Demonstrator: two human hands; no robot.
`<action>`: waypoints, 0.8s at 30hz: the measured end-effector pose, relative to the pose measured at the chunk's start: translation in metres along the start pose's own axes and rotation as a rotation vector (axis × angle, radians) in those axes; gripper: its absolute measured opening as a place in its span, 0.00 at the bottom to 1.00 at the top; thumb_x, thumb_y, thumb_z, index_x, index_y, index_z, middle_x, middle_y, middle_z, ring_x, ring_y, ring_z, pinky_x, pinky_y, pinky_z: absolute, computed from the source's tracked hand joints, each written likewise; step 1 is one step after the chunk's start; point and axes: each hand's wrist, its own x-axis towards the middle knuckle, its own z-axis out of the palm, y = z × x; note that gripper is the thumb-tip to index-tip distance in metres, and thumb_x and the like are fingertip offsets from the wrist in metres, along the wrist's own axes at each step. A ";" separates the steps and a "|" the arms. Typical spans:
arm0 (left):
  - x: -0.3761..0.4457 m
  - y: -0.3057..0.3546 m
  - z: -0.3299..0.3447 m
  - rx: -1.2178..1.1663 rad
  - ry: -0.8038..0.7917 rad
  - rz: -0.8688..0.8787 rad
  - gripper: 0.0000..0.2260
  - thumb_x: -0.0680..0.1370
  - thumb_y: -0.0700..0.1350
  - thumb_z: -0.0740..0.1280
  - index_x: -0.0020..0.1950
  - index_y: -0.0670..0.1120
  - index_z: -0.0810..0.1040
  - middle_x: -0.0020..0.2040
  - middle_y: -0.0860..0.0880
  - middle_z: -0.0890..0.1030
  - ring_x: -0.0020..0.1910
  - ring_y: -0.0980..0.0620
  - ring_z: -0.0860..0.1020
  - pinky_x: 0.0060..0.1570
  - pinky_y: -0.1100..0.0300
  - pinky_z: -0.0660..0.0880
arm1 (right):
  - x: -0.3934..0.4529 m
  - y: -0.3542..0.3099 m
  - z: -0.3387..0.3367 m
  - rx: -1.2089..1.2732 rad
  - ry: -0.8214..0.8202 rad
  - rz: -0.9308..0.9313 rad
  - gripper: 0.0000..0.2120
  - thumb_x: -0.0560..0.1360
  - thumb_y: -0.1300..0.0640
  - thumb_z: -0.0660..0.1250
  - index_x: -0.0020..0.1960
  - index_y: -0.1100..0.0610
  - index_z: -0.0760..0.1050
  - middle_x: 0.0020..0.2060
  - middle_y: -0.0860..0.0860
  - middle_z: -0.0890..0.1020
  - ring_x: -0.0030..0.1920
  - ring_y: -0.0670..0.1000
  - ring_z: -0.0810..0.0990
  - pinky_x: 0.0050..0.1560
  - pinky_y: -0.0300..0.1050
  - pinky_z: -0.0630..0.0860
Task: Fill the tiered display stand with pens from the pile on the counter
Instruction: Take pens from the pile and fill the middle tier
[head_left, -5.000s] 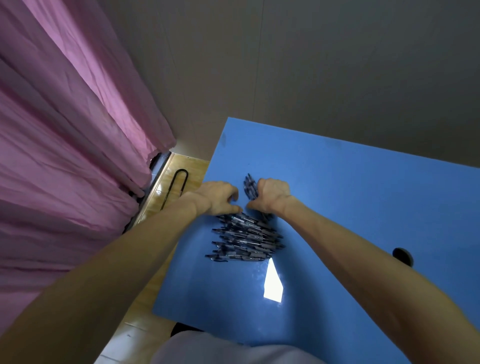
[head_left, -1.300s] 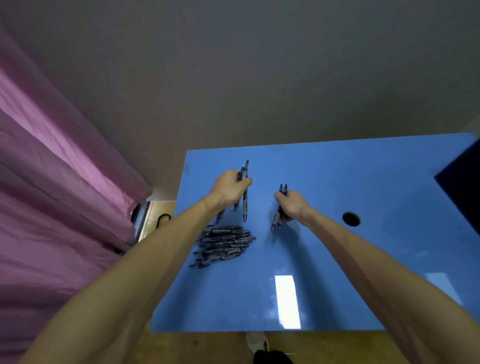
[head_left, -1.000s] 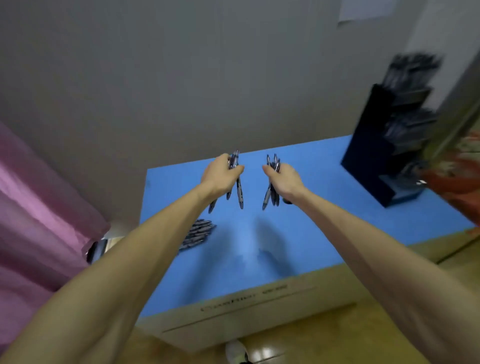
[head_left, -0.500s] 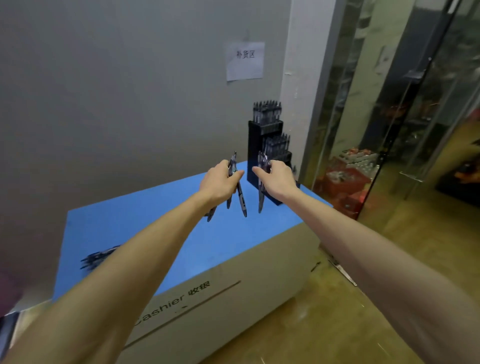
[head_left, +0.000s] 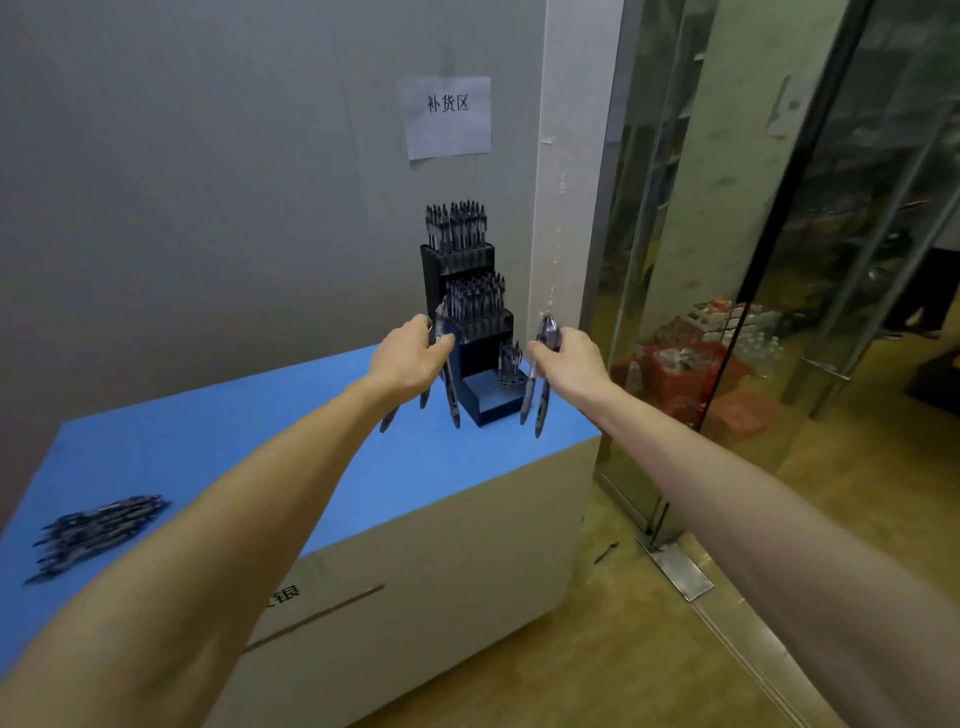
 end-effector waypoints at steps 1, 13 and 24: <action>0.004 0.007 0.005 0.007 0.007 -0.007 0.14 0.83 0.54 0.61 0.44 0.46 0.67 0.42 0.42 0.80 0.37 0.45 0.73 0.39 0.48 0.72 | 0.009 0.007 -0.007 0.025 -0.006 0.003 0.12 0.82 0.53 0.63 0.43 0.59 0.75 0.37 0.55 0.80 0.36 0.53 0.76 0.35 0.45 0.68; 0.067 0.030 0.078 0.011 0.024 -0.083 0.15 0.84 0.55 0.64 0.44 0.46 0.72 0.36 0.48 0.84 0.37 0.48 0.82 0.42 0.48 0.80 | 0.112 0.077 -0.039 0.149 -0.107 0.081 0.07 0.76 0.59 0.68 0.39 0.58 0.76 0.29 0.52 0.77 0.33 0.53 0.75 0.37 0.47 0.71; 0.164 -0.002 0.157 0.066 0.008 -0.084 0.15 0.84 0.55 0.63 0.46 0.45 0.72 0.38 0.54 0.85 0.34 0.51 0.79 0.36 0.51 0.77 | 0.225 0.122 -0.004 -0.029 -0.270 -0.047 0.18 0.81 0.52 0.66 0.36 0.57 0.69 0.30 0.52 0.75 0.31 0.51 0.72 0.33 0.43 0.65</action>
